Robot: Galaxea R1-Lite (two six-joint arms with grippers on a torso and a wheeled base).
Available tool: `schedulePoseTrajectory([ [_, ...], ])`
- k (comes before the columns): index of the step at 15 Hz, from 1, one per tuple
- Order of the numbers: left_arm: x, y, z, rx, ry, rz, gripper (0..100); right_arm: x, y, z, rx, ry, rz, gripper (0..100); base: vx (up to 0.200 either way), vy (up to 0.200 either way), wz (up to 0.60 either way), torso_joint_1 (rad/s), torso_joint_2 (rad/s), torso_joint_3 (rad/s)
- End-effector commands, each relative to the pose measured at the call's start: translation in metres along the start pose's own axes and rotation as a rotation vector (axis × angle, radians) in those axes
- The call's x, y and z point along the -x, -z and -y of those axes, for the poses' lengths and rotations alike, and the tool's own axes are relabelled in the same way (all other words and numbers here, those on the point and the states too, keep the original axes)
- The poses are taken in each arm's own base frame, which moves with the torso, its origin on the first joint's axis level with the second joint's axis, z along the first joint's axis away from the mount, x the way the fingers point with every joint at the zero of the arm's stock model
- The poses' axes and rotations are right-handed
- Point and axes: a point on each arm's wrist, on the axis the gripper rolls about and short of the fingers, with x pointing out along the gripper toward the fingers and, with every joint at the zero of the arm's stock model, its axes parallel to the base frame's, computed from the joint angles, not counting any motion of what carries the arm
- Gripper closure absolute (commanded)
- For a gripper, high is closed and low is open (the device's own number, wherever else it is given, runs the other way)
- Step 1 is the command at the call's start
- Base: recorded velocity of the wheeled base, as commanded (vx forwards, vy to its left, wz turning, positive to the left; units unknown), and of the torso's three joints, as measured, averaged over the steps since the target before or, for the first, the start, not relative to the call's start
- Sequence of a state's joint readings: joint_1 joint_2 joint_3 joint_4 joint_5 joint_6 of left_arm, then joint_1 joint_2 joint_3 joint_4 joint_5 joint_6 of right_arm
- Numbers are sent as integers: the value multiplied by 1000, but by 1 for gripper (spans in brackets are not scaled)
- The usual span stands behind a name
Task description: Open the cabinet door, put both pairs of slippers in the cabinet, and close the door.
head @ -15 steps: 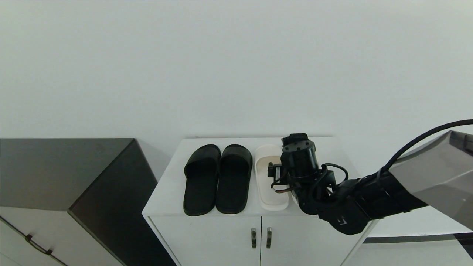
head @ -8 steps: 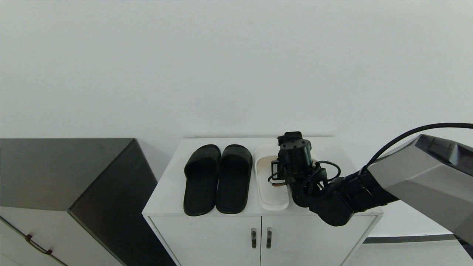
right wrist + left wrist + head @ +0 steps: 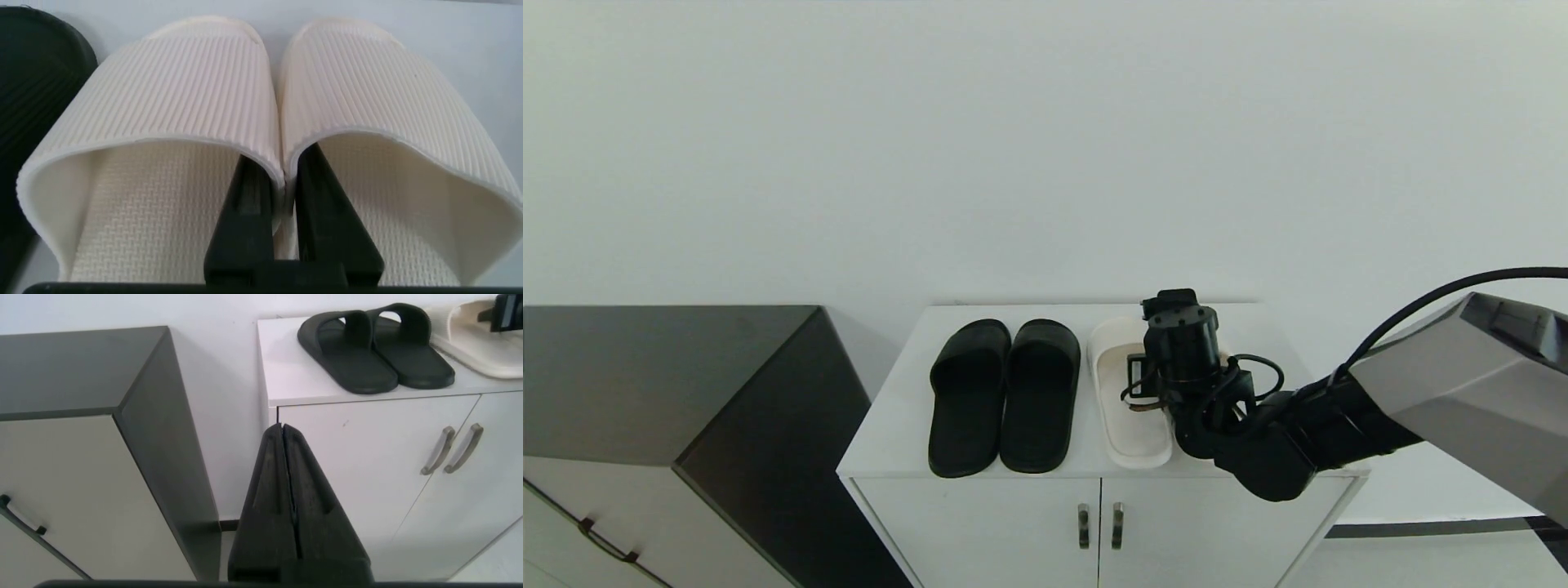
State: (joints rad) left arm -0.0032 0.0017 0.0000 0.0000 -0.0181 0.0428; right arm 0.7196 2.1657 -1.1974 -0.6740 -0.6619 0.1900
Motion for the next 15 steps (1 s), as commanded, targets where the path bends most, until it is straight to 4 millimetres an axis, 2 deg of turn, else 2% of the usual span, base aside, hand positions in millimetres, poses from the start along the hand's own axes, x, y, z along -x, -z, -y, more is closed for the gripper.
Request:
schedulePoseTrajectory([
  [1, 0, 0, 0, 1, -3, -1, 100, 30, -18, 5, -13, -38, 23, 100, 0, 0, 0, 0, 0, 0],
  [2, 0, 0, 0, 1, -1, -1, 100, 40, -20, 6, -9, -55, 21, 100, 0, 0, 0, 0, 0, 0],
  [5, 0, 0, 0, 4, -1, -1, 100, 94, -31, 26, 19, -226, 6, 100, 0, 0, 0, 0, 0, 0],
  [8, 0, 0, 0, 4, 2, -1, 100, 127, -36, 38, 33, -407, -12, 100, 0, 0, 0, 0, 0, 0],
  [11, 0, 0, 0, 1, 3, -1, 100, 147, -42, 47, 25, -537, -12, 100, 0, 0, 0, 0, 0, 0],
  [15, 0, 0, 0, 1, 9, -1, 100, 150, -40, 50, 32, -540, -30, 100, 0, 0, 0, 0, 0, 0],
])
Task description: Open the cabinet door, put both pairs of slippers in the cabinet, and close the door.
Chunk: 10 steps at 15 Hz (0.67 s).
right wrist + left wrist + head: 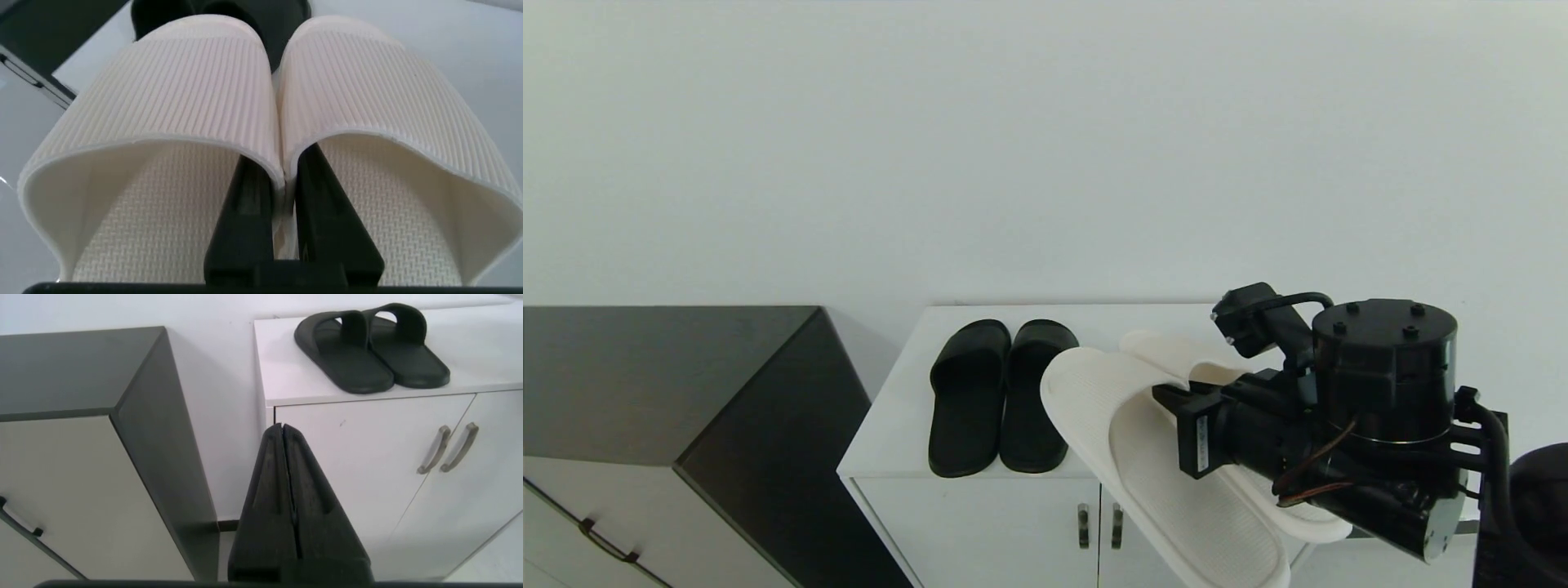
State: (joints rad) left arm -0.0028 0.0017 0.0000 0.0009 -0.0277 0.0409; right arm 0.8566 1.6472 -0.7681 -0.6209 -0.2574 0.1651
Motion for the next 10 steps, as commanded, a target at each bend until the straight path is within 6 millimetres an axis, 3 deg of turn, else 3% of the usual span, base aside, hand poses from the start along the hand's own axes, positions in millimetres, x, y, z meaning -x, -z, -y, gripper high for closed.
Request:
schedulePoseTrajectory([
  [1, 0, 0, 0, -1, -1, -2, 100, 5, -4, 1, -6, -2, 18, 100, 0, 0, 0, 0, 0, 0],
  [10, 0, 0, 0, -1, 0, -2, 100, 2, 1, 1, -1, 1, 1, 100, -200, 0, 0, 0, 1, 4],
])
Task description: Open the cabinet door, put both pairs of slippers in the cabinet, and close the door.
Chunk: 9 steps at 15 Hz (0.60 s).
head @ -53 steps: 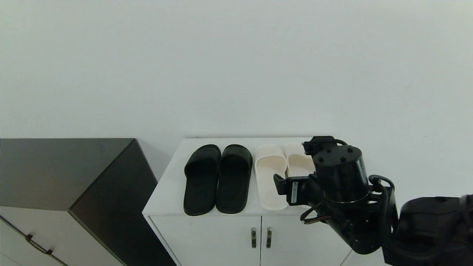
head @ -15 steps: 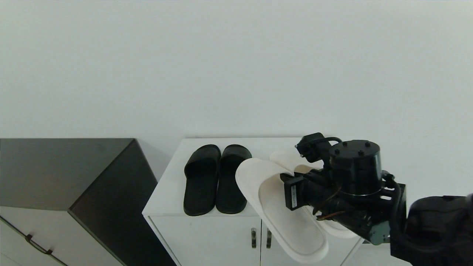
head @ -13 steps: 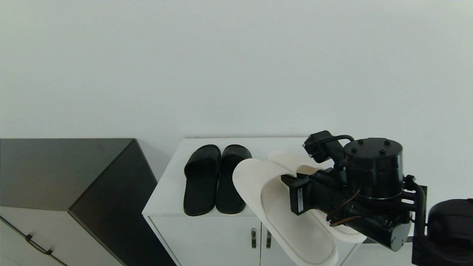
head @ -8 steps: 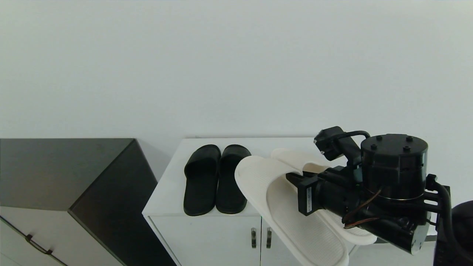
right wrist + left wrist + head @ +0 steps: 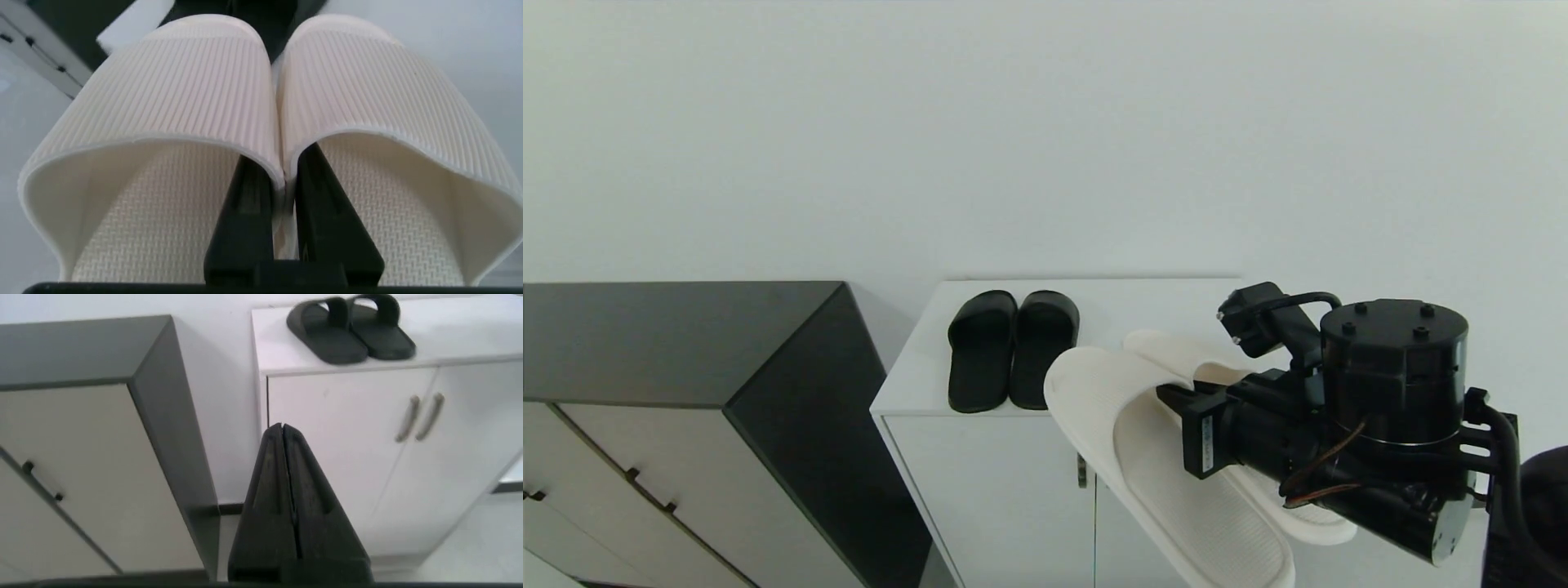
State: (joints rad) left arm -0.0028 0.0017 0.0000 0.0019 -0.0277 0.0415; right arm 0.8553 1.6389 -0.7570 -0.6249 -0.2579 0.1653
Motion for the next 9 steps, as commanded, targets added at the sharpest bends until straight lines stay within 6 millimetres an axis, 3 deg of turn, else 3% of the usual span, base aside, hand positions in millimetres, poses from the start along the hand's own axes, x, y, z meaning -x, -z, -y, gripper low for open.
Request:
schedulePoseTrajectory([
  [1, 0, 0, 0, 0, 0, -1, 100, 0, 1, 0, 1, 0, -4, 100, -200, 0, 0, -2, 7, 12],
  [5, 0, 0, 0, 0, 0, -1, 100, 1, 2, 2, -3, 1, -5, 100, -200, 0, 0, 2, 0, 0],
  [9, 0, 0, 0, 0, 0, -1, 100, 0, 4, 2, -2, 0, -13, 100, 0, 0, 0, 0, 0, 0],
])
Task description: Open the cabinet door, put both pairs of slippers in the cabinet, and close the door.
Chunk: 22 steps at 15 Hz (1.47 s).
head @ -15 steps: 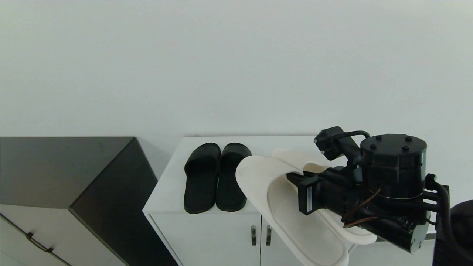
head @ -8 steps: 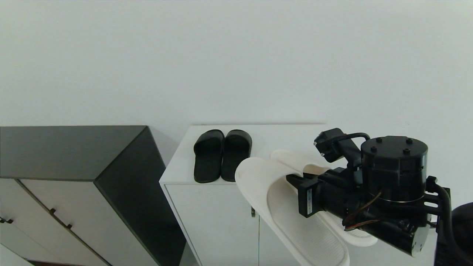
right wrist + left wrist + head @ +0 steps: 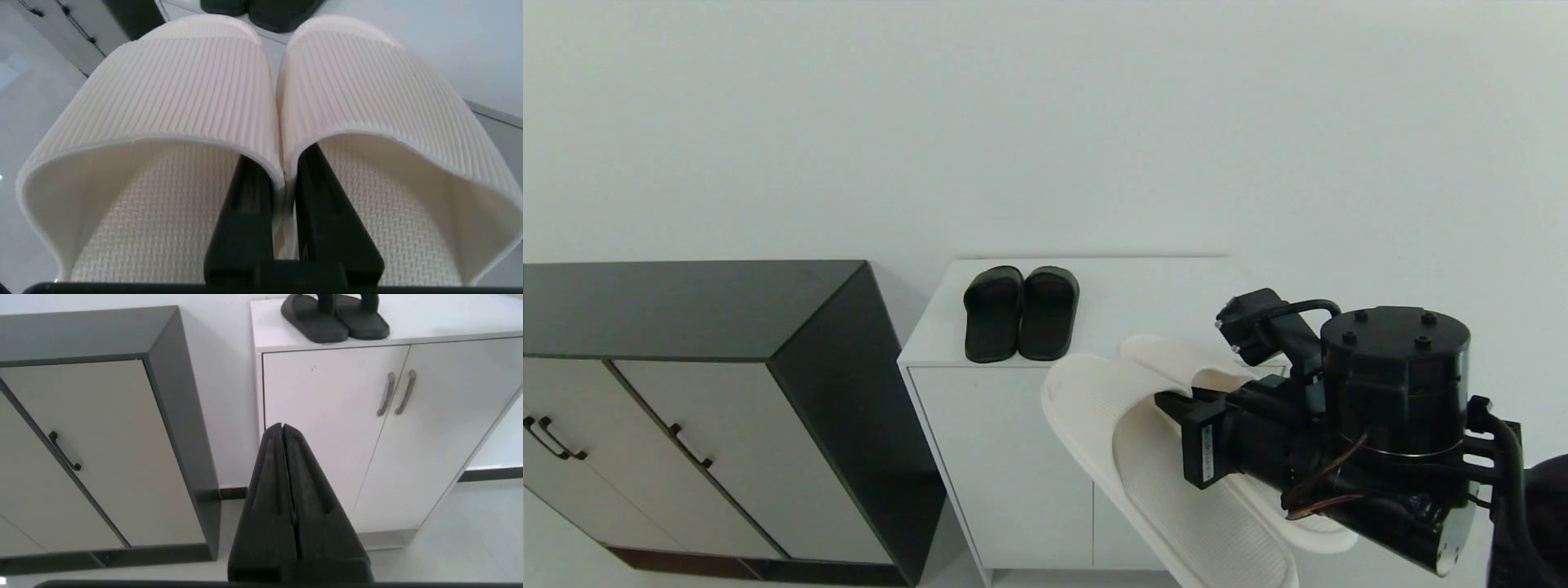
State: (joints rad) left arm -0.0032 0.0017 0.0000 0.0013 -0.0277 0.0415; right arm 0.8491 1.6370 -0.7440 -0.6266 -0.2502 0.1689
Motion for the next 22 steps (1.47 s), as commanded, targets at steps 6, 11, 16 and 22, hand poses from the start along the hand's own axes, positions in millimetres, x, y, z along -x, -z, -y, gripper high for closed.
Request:
schedulePoseTrajectory([
  [6, 0, 0, 0, 2, 0, -2, 100, -1, 2, 0, 2, 4, -7, 100, 0, 0, 0, 0, 0, 0],
  [11, 0, 0, 0, 2, 0, -2, 100, -1, 4, 0, 5, 3, -14, 100, 0, 0, 0, 0, 0, 0],
  [16, 0, 0, 0, 2, 0, -2, 100, -1, 7, 1, 10, 2, -24, 100, 0, 0, 0, -81, 185, 98],
  [22, 0, 0, 0, 5, 0, -2, 100, -4, 12, 1, 14, 3, -35, 100, 0, 0, 0, -163, 378, 211],
])
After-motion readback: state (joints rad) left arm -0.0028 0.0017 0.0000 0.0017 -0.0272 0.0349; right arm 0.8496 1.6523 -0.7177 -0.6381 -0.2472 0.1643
